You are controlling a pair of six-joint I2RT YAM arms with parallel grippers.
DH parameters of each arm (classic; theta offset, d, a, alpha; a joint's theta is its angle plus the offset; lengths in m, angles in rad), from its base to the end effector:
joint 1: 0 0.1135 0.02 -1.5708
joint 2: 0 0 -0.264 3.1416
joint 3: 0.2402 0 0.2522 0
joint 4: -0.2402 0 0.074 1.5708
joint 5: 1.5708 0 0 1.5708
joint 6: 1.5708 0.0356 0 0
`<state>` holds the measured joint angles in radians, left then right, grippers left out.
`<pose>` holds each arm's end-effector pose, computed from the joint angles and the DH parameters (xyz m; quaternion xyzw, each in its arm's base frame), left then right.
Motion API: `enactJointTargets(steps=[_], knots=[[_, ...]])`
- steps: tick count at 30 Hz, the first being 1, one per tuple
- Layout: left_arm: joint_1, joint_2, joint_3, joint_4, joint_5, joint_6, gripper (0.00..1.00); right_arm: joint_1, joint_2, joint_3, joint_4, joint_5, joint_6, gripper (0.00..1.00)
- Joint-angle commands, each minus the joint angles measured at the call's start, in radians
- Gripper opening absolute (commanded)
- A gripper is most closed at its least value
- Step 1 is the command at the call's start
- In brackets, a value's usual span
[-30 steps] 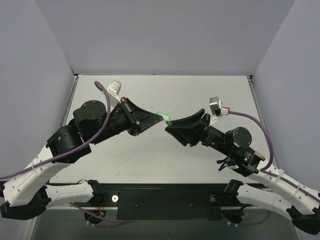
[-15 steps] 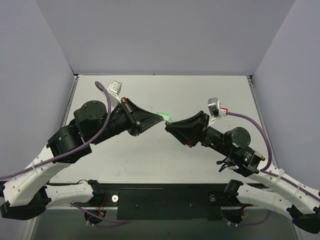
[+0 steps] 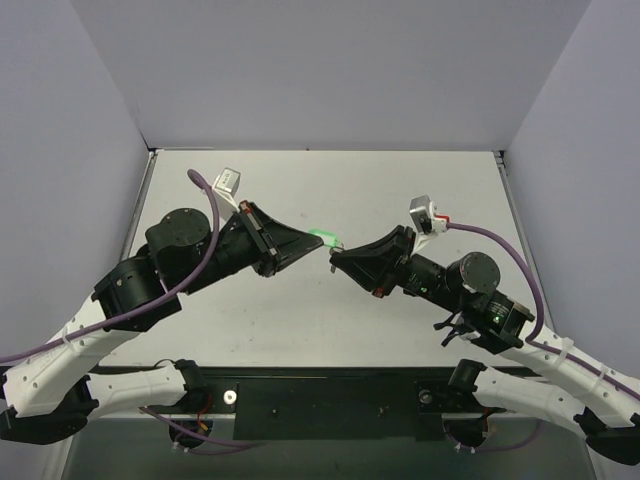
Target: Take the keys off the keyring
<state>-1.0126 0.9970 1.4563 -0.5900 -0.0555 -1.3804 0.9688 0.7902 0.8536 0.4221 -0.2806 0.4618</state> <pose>0.0961 -0.1502 0.4833 -0.1554 0.7355 -0.6059 0.2604 0.0885 0.1462 0.4270 -0.2442 0.4650 0.6106 0.5927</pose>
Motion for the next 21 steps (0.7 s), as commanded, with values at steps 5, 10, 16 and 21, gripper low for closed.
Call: enactJointTargets(steps=[5, 10, 16, 21], knots=[[0.003, -0.076, -0.072, 0.055, -0.023, -0.006, 0.22, 0.007, 0.024, 0.128, -0.175, -0.081, -0.005, 0.0], [0.003, -0.146, -0.154, 0.048, -0.053, 0.001, 0.58, 0.007, 0.03, 0.159, -0.285, -0.12, 0.0, 0.0], [0.005, -0.233, -0.188, 0.026, -0.066, 0.159, 0.67, 0.007, 0.052, 0.211, -0.419, -0.219, 0.002, 0.0], [0.005, -0.255, -0.157, -0.03, 0.018, 0.478, 0.68, 0.007, 0.102, 0.303, -0.578, -0.348, 0.011, 0.0]])
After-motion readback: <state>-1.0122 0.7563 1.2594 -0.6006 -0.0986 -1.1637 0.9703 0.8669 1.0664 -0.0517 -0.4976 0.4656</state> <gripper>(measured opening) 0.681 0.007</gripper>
